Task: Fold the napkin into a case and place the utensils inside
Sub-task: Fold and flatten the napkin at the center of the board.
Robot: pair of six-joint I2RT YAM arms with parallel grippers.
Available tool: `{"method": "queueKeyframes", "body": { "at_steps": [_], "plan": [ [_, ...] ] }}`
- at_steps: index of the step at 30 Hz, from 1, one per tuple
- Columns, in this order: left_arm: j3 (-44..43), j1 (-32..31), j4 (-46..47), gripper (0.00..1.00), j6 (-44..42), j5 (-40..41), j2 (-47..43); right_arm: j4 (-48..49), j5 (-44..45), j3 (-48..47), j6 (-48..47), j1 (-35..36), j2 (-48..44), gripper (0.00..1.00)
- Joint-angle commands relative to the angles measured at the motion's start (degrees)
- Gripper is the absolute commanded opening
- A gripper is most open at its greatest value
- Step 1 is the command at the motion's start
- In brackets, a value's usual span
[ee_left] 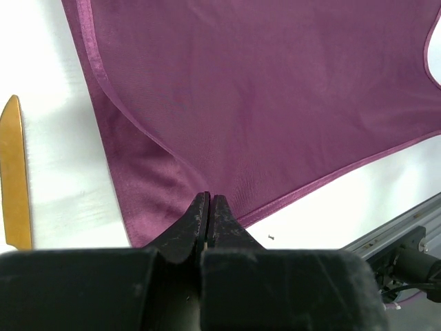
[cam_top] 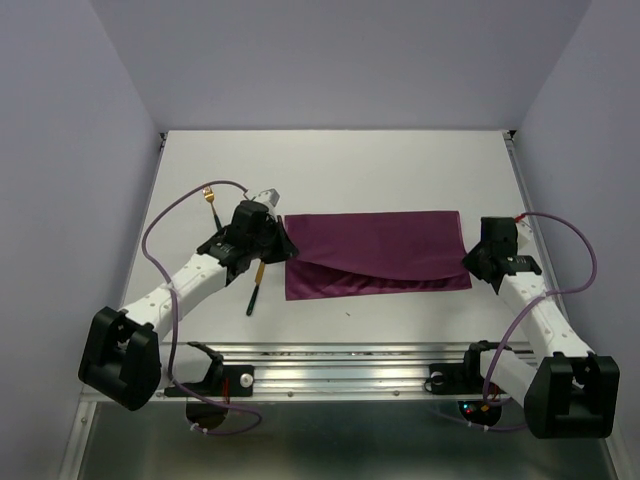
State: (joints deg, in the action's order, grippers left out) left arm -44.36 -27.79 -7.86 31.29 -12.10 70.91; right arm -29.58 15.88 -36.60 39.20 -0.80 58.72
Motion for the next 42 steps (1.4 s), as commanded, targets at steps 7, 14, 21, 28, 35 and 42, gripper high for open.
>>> {"method": "queueKeyframes", "body": {
  "at_steps": [7,14,21,28,35,42],
  "plan": [
    [3.75,-0.77,1.62,0.0,-0.53,0.5,-1.75,0.58,2.14,0.65,1.14,-0.52,-1.24,0.01],
    [3.84,-1.39,2.32,0.0,-0.18,0.06,-0.08,0.49,1.87,0.74,1.58,-0.52,-0.71,0.01],
    [3.93,-1.83,2.58,0.0,-0.09,-0.21,0.28,0.14,1.96,0.83,1.84,-0.52,-1.15,0.01],
    [4.1,-2.27,2.67,0.0,0.0,-0.65,0.1,-0.04,1.96,0.83,1.84,-0.52,-1.06,0.01],
    [2.26,-2.36,1.53,0.0,0.0,-0.38,-2.35,-0.91,2.93,-0.14,2.28,-0.52,-2.55,0.01],
    [1.73,-2.35,0.82,0.0,-0.44,-0.64,-2.71,-1.0,2.76,-0.58,2.11,-0.52,-2.47,0.01]
  ]
}}
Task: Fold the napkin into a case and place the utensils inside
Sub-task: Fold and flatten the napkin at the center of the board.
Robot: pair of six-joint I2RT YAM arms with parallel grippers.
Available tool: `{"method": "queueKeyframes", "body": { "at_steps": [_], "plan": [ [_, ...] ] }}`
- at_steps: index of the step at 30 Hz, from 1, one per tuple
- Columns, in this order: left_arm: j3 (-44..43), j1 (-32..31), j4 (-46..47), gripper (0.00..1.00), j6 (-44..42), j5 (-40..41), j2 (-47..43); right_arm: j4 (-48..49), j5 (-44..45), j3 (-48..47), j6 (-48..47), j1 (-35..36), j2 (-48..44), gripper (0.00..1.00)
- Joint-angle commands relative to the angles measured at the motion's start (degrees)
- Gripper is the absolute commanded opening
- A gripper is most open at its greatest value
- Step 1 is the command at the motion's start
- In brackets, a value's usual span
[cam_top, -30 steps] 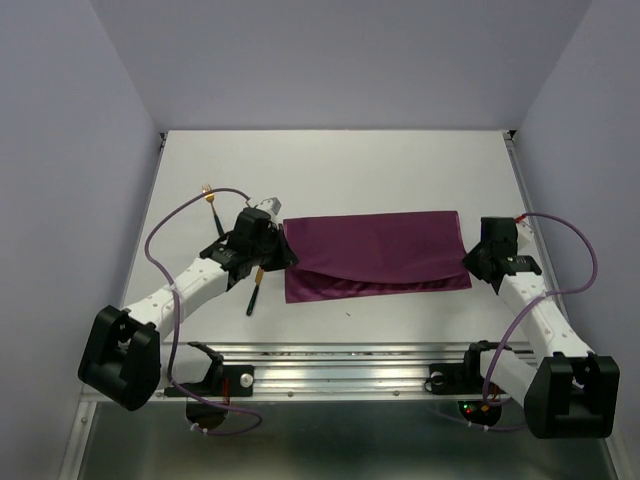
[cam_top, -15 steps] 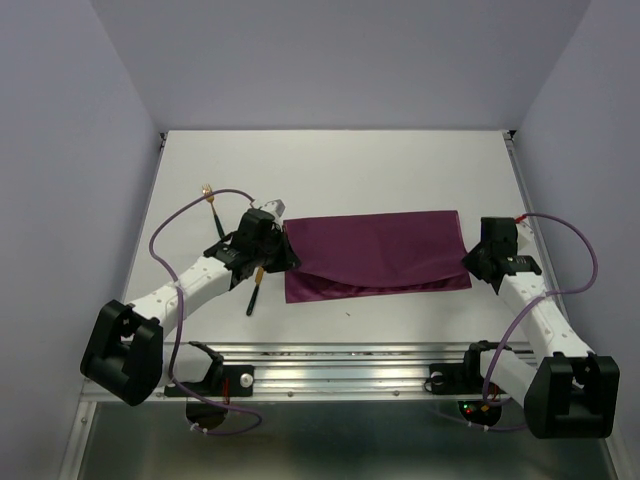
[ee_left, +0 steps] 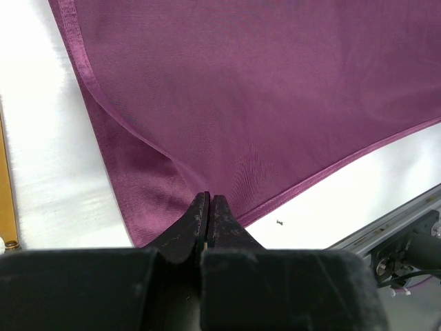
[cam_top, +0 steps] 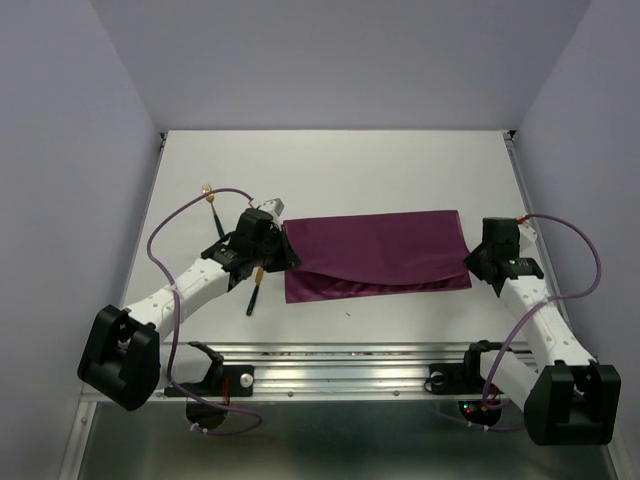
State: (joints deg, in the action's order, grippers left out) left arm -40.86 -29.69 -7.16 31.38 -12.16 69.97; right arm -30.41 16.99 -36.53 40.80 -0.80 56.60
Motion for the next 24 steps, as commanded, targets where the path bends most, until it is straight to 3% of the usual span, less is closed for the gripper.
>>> {"method": "queueKeyframes", "body": {
  "at_steps": [1,18,19,21,22,24],
  "plan": [
    [-1.68,-0.45,0.21,0.0,-0.53,-0.67,-1.68,-0.09,1.55,-0.56,0.6,-0.52,-0.09,0.01],
    [-0.01,-0.98,0.74,0.0,0.61,-2.25,-0.28,1.06,1.64,-0.99,0.6,-0.52,1.5,0.01],
    [-0.18,-0.98,0.39,0.17,0.96,-1.9,-0.1,1.49,1.38,-1.08,0.51,-0.52,1.58,0.09],
    [-0.97,-0.98,-0.31,0.35,0.79,-2.34,0.51,2.11,0.5,-1.43,-0.28,-0.52,1.67,0.33],
    [-1.41,-0.98,-0.49,0.56,0.53,-2.51,0.6,2.37,-0.2,-2.04,-0.45,-0.52,1.85,0.51],
    [-3.95,-0.98,-2.15,0.77,-0.87,-1.82,0.51,2.47,-0.91,-3.88,-1.16,-0.52,2.2,0.55]
  ]
}}
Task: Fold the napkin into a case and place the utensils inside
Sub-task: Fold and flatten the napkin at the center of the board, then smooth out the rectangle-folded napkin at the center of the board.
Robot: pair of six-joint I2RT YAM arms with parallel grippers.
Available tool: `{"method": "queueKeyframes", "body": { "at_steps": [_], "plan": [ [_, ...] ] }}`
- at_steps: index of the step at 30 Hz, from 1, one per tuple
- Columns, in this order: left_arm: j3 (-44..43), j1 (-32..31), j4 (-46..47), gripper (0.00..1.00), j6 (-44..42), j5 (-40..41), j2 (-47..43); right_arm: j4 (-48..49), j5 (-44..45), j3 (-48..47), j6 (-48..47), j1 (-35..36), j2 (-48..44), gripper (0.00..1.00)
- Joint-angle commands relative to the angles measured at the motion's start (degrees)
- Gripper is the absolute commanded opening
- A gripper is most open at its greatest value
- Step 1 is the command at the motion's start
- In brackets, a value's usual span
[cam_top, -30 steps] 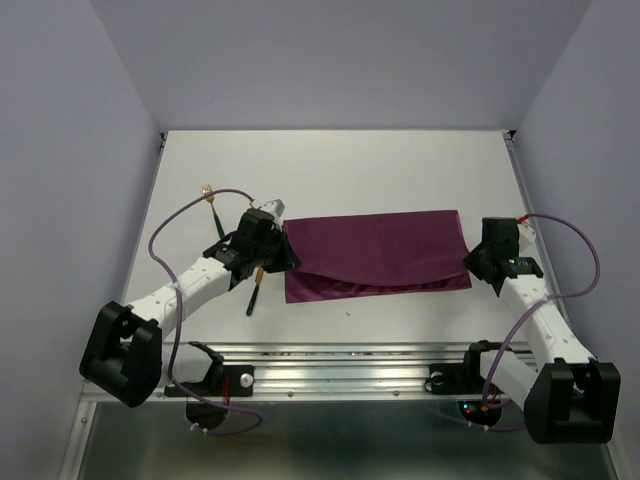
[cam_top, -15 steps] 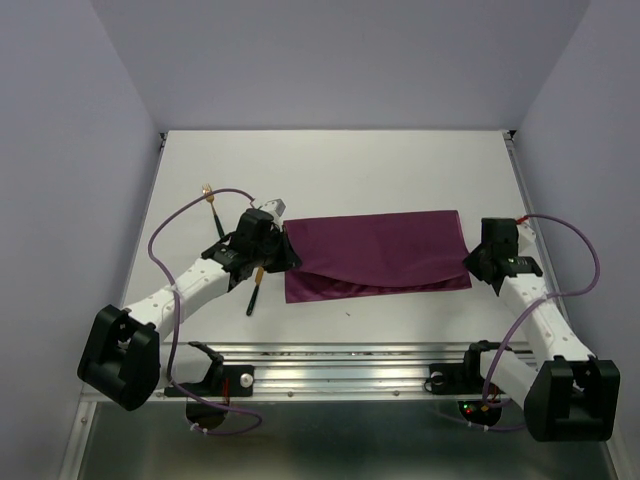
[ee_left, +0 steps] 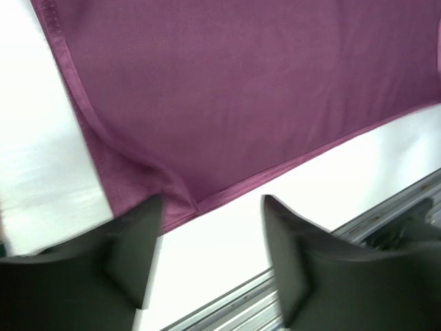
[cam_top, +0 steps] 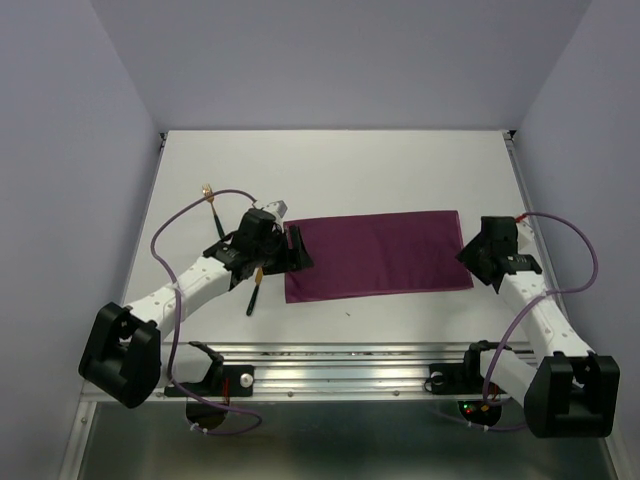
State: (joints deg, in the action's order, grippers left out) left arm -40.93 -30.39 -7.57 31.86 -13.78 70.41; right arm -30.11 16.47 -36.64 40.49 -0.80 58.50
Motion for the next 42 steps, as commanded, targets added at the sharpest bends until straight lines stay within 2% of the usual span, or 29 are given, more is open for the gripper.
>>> {"method": "queueKeyframes", "body": {
  "at_steps": [1,5,8,12,13,19,24,31,42],
  "plan": [
    [-5.03,-0.28,-2.53,0.81,-2.14,0.33,0.08,2.25,-0.82,-4.48,-1.2,-0.52,0.73,0.59],
    [-12.84,-0.19,-5.34,0.81,-5.22,4.46,1.3,2.86,-1.7,-7.65,-2.6,-0.52,1.26,0.61],
    [-17.41,-0.11,-5.43,0.77,-6.02,4.9,4.64,5.49,-6.42,-9.4,-2.96,-0.52,2.75,0.59],
    [-21.99,0.16,-3.94,0.7,-4.96,4.91,11.49,9.27,-14.26,-12.04,-2.96,-0.52,8.36,0.45],
    [-23.13,0.16,-2.9,0.67,-4.09,4.56,13.5,9.45,-15.93,-12.92,-3.4,-0.52,9.69,0.4],
    [-28.85,0.42,-0.95,0.57,-1.54,2.62,21.6,10.42,-19.89,-21.08,-5.33,0.62,19.18,0.28],
    [-36.49,-0.02,-3.05,0.57,-0.04,2.09,30.55,10.25,-21.92,-27.77,-6.47,5.61,30.34,0.17],
    [-41.16,-0.02,-2.53,0.55,1.28,0.25,36.72,9.36,-22.44,-36.3,-6.22,14.33,42.47,0.16],
    [-42.92,-0.11,-1.83,0.54,1.72,-0.72,44.37,9.19,-24.82,-44.57,-4.81,17.32,54.87,0.16]
  ]
}}
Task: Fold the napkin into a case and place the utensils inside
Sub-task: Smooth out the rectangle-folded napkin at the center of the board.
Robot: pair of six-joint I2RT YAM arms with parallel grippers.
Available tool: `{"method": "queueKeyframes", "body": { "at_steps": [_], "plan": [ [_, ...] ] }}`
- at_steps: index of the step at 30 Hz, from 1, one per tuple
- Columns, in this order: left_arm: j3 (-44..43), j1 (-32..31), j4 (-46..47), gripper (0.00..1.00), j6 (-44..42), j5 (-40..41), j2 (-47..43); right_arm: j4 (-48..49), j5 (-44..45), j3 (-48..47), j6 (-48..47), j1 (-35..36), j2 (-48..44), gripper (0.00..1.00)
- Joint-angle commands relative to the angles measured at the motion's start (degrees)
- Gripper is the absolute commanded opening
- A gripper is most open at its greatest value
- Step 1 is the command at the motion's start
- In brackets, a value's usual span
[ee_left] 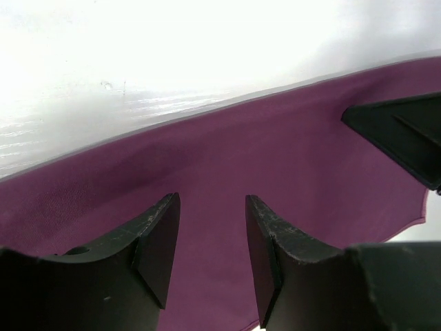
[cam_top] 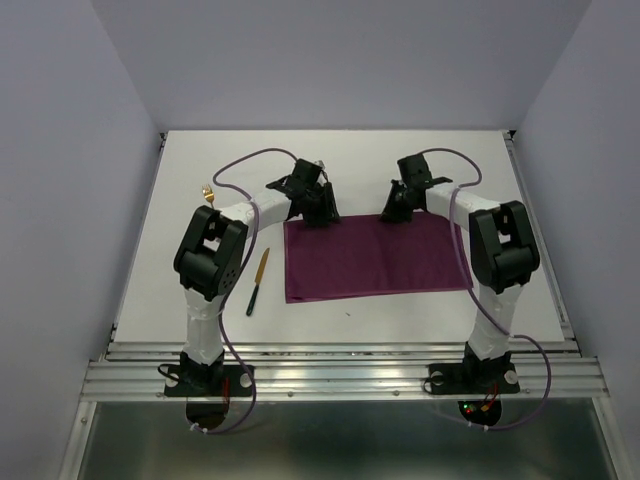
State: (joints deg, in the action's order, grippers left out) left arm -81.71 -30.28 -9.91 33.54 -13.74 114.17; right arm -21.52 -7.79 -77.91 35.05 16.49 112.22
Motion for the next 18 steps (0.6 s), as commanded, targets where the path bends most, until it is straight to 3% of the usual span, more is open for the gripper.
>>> {"method": "queueKeyframes", "body": {
  "at_steps": [1,9,18],
  "plan": [
    [-1.96,-0.13,0.68,0.54,0.03,-0.68,0.79,0.6,-0.21,-3.56,0.64,0.03,1.59,0.16],
    [1.38,-0.04,1.56,0.53,-0.93,0.73,2.2,0.07,3.31,-3.31,0.81,-1.98,3.71,0.17],
    [1.65,0.05,1.48,0.53,-2.51,1.08,2.64,0.25,3.05,2.31,-1.38,-12.7,-0.77,0.17]
  ]
}}
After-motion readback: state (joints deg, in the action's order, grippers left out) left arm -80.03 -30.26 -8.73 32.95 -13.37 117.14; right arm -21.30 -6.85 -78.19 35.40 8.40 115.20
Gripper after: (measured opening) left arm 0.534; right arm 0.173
